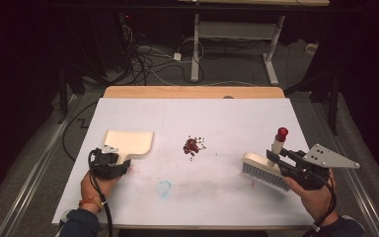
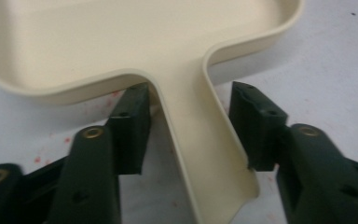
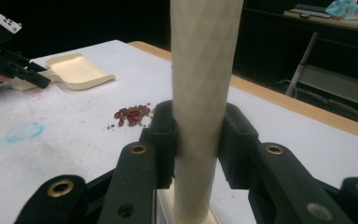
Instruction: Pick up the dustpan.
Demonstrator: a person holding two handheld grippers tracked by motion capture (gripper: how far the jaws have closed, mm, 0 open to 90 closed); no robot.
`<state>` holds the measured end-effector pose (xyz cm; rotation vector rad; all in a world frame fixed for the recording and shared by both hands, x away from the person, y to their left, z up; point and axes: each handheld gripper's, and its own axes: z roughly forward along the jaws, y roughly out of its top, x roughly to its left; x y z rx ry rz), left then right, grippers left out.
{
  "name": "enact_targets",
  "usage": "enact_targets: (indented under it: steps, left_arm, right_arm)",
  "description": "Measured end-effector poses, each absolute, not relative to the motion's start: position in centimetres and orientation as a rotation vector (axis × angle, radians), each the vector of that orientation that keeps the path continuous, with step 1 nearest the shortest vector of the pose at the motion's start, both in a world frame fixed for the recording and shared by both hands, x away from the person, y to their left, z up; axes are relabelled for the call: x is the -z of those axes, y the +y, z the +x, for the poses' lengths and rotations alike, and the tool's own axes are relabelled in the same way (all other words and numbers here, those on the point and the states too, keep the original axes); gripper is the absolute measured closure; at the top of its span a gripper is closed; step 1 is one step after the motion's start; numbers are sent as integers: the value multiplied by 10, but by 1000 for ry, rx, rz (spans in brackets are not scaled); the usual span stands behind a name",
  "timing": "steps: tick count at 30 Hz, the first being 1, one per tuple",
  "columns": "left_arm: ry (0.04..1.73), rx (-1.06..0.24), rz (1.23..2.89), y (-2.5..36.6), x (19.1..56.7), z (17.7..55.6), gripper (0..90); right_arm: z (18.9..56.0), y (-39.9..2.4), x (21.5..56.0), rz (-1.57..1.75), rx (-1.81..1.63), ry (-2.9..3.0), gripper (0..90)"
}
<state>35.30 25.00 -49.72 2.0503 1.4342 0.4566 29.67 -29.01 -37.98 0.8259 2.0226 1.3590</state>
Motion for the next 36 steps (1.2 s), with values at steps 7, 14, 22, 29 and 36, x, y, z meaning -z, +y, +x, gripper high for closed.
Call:
enact_targets:
  steps: [7,14,22,29,36]
  left_arm:
    - [1407,-483,2056,250,498,359,633]
    - [1371,-487,2103,251,494,362,638]
    - [1315,-472,2148,255,482,359,638]
    - [1240,-457,2193,253,470,347,639]
    - [1209,-429,2221,251,465,337,639]
  right_arm:
    - [297,-289,379,820,-1364,2023,708]
    - [300,-287,380,820,-1369,2040,708]
    - [299,-287,380,817,-1361,2036,708]
    - [299,-289,381,839,-1362,2028,708]
    - [302,-287,381,864,-1365,2026,708]
